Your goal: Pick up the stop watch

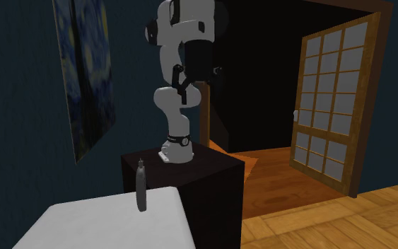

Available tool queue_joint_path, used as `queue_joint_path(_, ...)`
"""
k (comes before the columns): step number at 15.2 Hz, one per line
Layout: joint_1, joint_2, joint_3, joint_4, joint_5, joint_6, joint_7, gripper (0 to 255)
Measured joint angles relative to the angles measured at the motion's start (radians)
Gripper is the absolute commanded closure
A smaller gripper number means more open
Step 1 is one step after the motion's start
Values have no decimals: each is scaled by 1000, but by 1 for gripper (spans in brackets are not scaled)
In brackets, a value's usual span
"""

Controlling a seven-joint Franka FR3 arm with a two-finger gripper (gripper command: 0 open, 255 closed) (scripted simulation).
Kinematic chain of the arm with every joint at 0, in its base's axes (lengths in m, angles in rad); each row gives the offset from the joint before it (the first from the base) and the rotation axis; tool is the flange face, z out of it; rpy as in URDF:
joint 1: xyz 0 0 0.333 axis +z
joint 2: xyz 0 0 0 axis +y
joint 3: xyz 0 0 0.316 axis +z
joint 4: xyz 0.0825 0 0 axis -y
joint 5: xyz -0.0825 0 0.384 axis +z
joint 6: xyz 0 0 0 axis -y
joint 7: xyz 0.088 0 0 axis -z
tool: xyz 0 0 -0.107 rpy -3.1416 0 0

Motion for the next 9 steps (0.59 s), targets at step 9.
queue_joint_path(9,-36,255,-130,102,39,204,-129,0)
